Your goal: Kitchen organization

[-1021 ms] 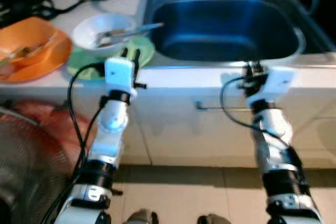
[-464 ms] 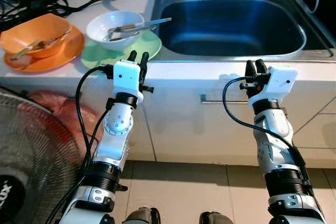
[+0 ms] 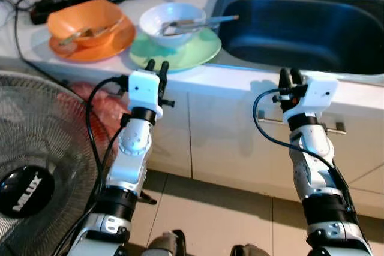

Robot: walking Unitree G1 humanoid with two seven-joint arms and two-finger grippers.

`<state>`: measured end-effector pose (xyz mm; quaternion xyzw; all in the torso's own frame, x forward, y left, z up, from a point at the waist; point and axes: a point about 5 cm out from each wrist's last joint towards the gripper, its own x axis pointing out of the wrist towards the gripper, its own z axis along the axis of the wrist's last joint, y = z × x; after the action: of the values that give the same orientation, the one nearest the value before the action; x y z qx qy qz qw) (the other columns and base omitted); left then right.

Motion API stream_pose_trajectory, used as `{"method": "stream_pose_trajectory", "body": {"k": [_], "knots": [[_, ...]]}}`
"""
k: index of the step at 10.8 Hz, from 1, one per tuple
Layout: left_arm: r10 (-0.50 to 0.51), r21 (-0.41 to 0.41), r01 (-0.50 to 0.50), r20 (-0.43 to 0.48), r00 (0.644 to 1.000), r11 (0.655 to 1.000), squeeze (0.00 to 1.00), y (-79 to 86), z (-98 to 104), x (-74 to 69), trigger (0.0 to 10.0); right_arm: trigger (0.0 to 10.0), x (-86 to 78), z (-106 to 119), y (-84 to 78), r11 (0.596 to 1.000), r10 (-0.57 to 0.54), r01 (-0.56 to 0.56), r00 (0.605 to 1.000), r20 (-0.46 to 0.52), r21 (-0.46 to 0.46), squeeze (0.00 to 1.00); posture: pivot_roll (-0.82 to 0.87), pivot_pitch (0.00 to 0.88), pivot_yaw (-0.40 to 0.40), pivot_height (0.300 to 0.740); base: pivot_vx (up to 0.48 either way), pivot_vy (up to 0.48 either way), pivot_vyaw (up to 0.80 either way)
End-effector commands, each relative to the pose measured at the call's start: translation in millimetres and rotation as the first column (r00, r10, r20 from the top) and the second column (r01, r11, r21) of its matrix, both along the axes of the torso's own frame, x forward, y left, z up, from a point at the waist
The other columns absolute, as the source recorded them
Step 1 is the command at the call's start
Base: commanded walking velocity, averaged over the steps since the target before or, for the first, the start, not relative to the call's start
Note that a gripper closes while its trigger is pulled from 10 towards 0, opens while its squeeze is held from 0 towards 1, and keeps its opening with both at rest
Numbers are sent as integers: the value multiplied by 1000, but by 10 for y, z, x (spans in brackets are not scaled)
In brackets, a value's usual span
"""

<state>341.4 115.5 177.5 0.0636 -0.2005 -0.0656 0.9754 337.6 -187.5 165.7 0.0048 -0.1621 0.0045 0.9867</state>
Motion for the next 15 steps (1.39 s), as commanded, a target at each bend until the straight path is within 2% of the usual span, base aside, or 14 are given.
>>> {"method": "stream_pose_trajectory", "body": {"k": [1,7,9,15], "knots": [[-2,8,2,2,1000,1000,0,0,2,-3,10000,10000,-2,-14,-6,1000,-1,1,1000,-6,-3,0,16,147,61,740,0,0,0],[4,8,-4,-5,1000,1000,0,13,-3,4,10000,10000,9,-10,-21,1000,-12,12,1000,-11,21,0,16,146,61,740,0,0,0],[1,11,-1,-7,1000,1000,0,12,-6,5,10000,10000,15,-12,-26,999,-8,9,1000,-14,32,0,14,144,62,740,0,0,-800],[-1,16,1,-6,1000,1000,0,5,-3,8,10000,10000,11,-10,-42,999,-20,20,1000,-7,27,0,14,144,63,740,0,0,0]]}}
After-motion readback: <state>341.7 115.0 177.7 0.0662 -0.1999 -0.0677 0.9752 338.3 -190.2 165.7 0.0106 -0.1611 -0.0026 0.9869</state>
